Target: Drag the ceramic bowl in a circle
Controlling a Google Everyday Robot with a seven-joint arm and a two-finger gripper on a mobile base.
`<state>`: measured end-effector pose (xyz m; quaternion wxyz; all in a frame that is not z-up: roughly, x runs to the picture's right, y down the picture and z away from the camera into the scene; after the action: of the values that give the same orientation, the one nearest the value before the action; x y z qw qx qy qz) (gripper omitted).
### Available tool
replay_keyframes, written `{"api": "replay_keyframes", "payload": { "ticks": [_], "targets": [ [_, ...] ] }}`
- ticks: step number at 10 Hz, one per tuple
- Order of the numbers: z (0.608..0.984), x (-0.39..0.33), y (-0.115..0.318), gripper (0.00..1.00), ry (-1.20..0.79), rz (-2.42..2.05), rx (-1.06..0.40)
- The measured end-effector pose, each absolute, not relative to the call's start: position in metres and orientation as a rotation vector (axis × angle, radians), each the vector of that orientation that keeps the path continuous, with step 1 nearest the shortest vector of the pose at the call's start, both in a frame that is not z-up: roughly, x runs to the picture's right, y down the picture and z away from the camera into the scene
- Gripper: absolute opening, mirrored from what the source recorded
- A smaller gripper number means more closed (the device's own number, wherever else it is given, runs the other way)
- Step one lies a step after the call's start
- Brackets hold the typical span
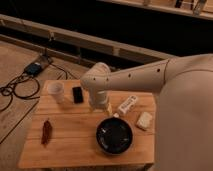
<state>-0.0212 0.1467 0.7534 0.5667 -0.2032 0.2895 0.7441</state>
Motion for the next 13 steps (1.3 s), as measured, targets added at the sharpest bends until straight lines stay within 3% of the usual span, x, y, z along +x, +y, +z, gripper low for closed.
{"api": "replay_keyframes", "payload": {
  "ticks": [2,9,13],
  "targets": [
    [0.766,-0.019,0.170,0.65,0.706,1.797,-0.487],
    [0.768,-0.023,0.172,0.65,0.706,1.812,-0.494],
    [0.791,-0.056,0.196,0.65,0.589,1.731,-0.666]
  ]
}}
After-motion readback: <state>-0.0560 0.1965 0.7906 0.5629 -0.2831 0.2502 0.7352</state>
